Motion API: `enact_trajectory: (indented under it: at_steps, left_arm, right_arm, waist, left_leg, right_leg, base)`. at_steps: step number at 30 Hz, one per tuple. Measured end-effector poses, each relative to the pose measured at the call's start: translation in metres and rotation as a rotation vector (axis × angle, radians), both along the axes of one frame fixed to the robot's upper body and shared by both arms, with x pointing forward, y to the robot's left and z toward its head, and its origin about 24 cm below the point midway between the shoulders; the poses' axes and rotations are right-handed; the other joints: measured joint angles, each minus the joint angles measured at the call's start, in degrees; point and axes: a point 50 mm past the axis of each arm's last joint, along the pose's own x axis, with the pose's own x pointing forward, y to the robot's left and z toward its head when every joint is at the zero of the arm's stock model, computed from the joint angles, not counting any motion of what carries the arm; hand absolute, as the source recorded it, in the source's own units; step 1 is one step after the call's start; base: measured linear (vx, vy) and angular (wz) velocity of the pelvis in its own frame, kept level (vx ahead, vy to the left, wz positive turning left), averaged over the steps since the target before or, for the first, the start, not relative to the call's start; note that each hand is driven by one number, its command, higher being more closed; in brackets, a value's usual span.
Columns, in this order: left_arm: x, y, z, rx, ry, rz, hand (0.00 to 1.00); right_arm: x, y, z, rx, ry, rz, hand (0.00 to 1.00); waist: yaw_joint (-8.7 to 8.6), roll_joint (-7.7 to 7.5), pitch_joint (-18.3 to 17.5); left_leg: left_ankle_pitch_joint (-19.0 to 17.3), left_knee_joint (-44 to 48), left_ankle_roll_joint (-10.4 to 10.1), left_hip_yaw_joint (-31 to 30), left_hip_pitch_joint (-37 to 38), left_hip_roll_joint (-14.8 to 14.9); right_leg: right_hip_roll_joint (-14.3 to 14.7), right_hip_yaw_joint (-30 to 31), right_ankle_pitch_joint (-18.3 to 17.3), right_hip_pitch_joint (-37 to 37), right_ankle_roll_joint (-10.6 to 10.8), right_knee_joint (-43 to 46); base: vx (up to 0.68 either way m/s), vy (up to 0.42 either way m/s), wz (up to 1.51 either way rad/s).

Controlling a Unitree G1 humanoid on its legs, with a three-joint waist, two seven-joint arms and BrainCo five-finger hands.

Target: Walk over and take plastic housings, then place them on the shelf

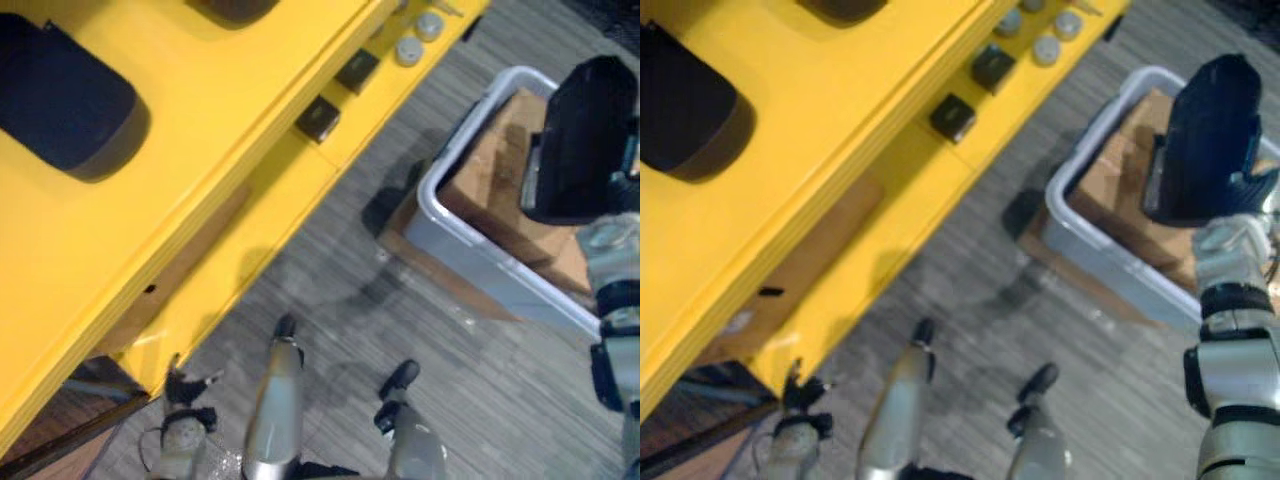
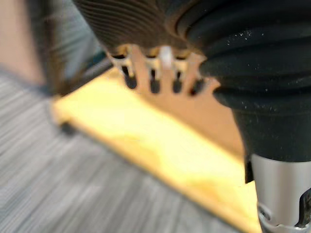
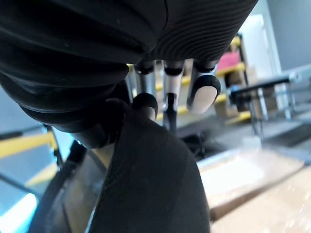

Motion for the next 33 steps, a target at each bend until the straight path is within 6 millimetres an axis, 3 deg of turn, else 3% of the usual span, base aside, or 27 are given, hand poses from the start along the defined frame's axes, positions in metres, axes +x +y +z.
enact_trajectory:
  at_steps: [3,10,13,15,17,20,23,25,28,33]
  left_arm:
    - [0.014,0.006,0.014,0.126,-0.013,-0.03,0.0]
    - [0.031,0.01,0.027,0.309,-0.001,-0.119,0.0]
    - [0.043,0.003,0.03,0.211,-0.041,-0.172,0.0]
    - [0.051,-0.008,0.03,0.058,-0.079,-0.261,0.0]
    - [0.06,-0.029,0.029,-0.121,-0.111,-0.372,0.0]
    - [0.065,-0.062,0.03,-0.326,-0.141,-0.53,0.0]
    - [0.065,-0.104,0.038,-0.569,-0.192,-0.694,0.0]
    - [0.068,-0.134,0.048,-0.776,-0.24,-0.743,0.0]
    - [0.071,-0.158,0.056,-0.983,-0.288,-0.742,0.0]
    - [0.073,-0.176,0.057,-1.188,-0.292,-0.688,0.0]
  right_arm:
    - [-0.001,0.006,-0.005,-0.021,-0.029,0.011,1.0]
    - [0.001,0.031,0.011,-0.091,-0.183,0.13,1.0]
    - [-0.002,0.049,0.008,-0.124,-0.237,0.209,1.0]
    - [-0.007,0.069,0.005,-0.139,-0.285,0.297,1.0]
    - [-0.015,0.086,0.003,-0.147,-0.347,0.366,1.0]
    - [-0.026,0.102,-0.006,-0.159,-0.38,0.423,1.0]
    - [-0.033,0.118,-0.018,-0.151,-0.387,0.486,1.0]
    - [-0.036,0.128,-0.03,-0.122,-0.359,0.518,1.0]
    - [-0.042,0.138,-0.045,-0.093,-0.33,0.559,1.0]
    - [-0.05,0.155,-0.061,-0.06,-0.313,0.629,1.0]
  waist:
    - [-1.09,-0.99,0.1]
    - [-3.16,-2.4,0.0]
    - [-4.14,-3.49,-0.2]
    - [-5.26,-4.76,-1.1]
    - [-6.61,-5.58,-1.6]
    - [-7.19,-5.8,-3.6]
    - [-7.76,-4.66,-8.4]
    - [-7.89,-2.43,-10.7]
    - [-7.92,-0.22,-14.2]
    - [-8.92,0.58,-16.0]
  left_leg:
    - [0.4,-1.7,-0.7,1.0,2.1,0.9]
    - [1.5,-5.5,-2.3,3.7,6.8,3.7]
    - [1.6,-6.9,-2.6,5.1,9.3,4.6]
    - [1.8,-8.0,-3.0,5.8,10.2,5.0]
    - [1.9,-9.1,-3.2,6.4,11.6,5.0]
    - [1.9,-10.9,-3.2,7.6,13.6,4.9]
    - [2.7,-13.5,-3.4,8.6,15.6,4.7]
    - [3.7,-16.5,-3.5,8.8,19.3,4.4]
    - [5.3,-20.4,-3.5,9.6,21.9,3.8]
    - [6.8,-23.2,-3.6,9.9,24.3,3.2]
  right_leg:
    - [0.7,1.0,0.1,0.6,0.0,-0.6]
    - [3.1,3.5,1.7,1.8,0.9,-2.3]
    - [3.9,4.4,1.9,3.4,0.6,-3.5]
    - [4.4,4.8,1.8,3.6,0.6,-4.2]
    - [4.5,5.3,1.8,4.5,0.5,-4.6]
    - [4.3,5.8,1.4,5.5,0.5,-5.0]
    - [4.1,5.9,1.1,5.7,0.6,-5.1]
    - [4.0,5.7,1.1,7.9,0.6,-5.1]
    - [3.6,5.6,0.8,8.7,0.9,-5.4]
    - [3.4,5.3,0.6,10.6,1.2,-6.9]
  base:
    - [-0.01,-0.025,-0.18]
    - [0.03,-0.042,-0.22]
    - [0.02,-0.022,-0.21]
    - [0.0,-0.03,-0.19]
    - [0.01,-0.004,-0.1]
    - [0.03,0.013,-0.12]
    - [0.09,0.016,-0.03]
    - [0.1,0.024,0.05]
    - [0.06,0.016,0.02]
    - [-0.01,-0.001,0.0]
